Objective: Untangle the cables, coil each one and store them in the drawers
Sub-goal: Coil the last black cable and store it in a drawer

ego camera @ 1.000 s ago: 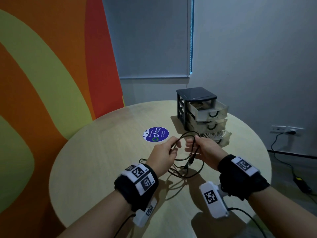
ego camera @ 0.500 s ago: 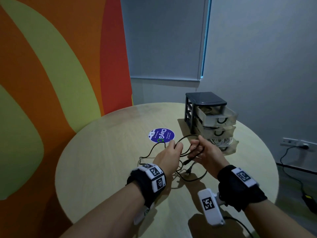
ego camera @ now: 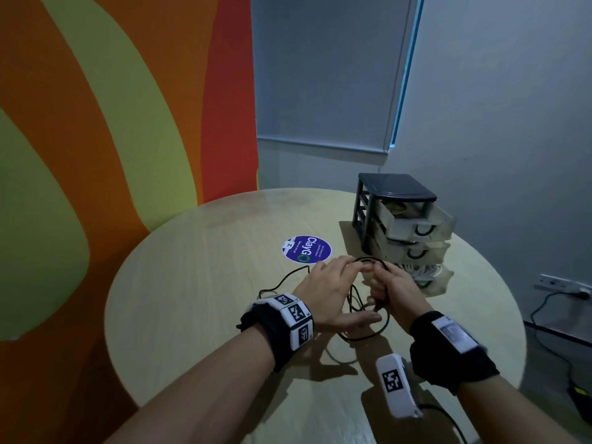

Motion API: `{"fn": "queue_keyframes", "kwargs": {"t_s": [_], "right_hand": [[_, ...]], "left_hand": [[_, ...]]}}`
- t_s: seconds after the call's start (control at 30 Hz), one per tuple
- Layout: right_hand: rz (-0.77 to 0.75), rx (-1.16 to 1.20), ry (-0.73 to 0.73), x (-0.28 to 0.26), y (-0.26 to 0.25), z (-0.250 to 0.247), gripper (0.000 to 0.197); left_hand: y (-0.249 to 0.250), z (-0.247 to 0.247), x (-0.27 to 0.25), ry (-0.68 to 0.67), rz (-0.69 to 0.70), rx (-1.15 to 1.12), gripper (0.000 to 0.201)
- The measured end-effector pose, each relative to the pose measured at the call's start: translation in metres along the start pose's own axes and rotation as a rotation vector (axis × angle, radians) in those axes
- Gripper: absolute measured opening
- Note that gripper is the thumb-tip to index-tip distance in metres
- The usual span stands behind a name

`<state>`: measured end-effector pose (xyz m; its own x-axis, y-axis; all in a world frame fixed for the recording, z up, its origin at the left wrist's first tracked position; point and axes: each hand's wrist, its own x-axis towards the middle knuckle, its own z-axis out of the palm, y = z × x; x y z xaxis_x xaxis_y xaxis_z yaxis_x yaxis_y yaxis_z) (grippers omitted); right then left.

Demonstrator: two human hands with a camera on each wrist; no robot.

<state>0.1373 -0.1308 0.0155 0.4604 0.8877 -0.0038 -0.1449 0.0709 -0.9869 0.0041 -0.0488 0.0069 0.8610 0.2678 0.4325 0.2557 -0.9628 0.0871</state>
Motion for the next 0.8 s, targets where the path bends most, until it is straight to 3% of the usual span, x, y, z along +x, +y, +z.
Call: {"fn": "queue_keyframes", "kwargs": {"t_s": [0.2,0.33,0.5,0.8], "right_hand": [[0.119,0.094,-0.125,-0.009,-0.007,-0.009,0.04],[0.139,0.115,-0.175,-0.014,-0.008,-0.002,0.036],[0.162,0.062,-0.248,-0.016,-0.008,0.002,0.028],[0.304,0.025,-0.28,-0.016,-0.007,0.003,0.047]], "left_hand": [[-0.009,0.004,0.003,0.054,-0.098,-0.064,0.057],[-0.016,0.004,0.003,0.03,-0.204,-0.122,0.042],[-0.014,0.004,0.004,-0.039,-0.127,-0.105,0.028],[-0.003,-0.005,-0.002,0.059,-0.038,-0.216,0.027]]}}
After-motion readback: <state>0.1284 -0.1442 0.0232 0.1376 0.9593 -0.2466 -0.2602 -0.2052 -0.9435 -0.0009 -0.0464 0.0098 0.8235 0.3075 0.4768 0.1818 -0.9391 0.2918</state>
